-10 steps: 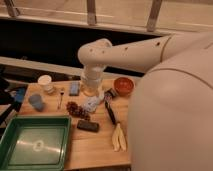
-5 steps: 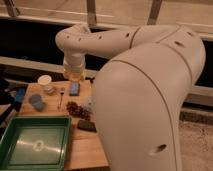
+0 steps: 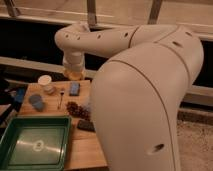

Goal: Place apple in metal cup

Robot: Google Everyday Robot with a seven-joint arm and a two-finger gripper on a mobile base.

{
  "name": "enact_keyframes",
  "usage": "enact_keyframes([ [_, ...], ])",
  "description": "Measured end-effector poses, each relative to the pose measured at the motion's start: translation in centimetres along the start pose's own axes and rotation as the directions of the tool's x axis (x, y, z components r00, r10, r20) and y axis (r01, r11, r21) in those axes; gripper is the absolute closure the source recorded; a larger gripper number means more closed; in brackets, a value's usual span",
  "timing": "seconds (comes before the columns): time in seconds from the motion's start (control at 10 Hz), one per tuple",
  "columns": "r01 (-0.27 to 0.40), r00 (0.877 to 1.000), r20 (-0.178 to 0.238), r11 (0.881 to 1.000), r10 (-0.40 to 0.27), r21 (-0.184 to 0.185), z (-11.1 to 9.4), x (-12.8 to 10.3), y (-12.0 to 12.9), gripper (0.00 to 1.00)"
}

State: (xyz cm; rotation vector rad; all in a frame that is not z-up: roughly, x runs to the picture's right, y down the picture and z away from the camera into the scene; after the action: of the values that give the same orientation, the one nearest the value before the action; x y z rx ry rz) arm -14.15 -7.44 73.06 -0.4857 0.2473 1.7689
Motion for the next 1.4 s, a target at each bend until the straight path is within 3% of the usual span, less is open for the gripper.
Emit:
enact_keyframes([
  [0.3, -0.092, 0.995, 0.043, 0.996, 0.093, -0.013, 1.6, -1.6, -3.2, 1.00],
  [0.5, -0.136, 0.990, 0.024, 0.989, 0.138, -0.055, 3.8, -2.8, -4.6, 1.00],
  [0.6, -0.155, 0.988, -0.003, 0.984, 0.155, -0.092, 4.9, -3.1, -5.3, 1.00],
  [0.7, -0.179, 0.984, -0.055, 0.971, 0.172, -0.156, 6.3, -3.5, -6.4, 1.00],
  [0.9, -0.204, 0.970, -0.188, 0.933, 0.152, -0.298, 7.8, -4.4, -8.5, 1.00],
  [1.1, -0.213, 0.958, -0.267, 0.888, 0.107, -0.408, 8.1, -5.0, -9.7, 1.00],
  [1.2, -0.212, 0.956, -0.275, 0.881, 0.098, -0.424, 7.8, -5.4, -10.0, 1.00],
  [1.4, -0.192, 0.956, -0.284, 0.880, 0.068, -0.435, 6.1, -6.1, -8.6, 1.00],
])
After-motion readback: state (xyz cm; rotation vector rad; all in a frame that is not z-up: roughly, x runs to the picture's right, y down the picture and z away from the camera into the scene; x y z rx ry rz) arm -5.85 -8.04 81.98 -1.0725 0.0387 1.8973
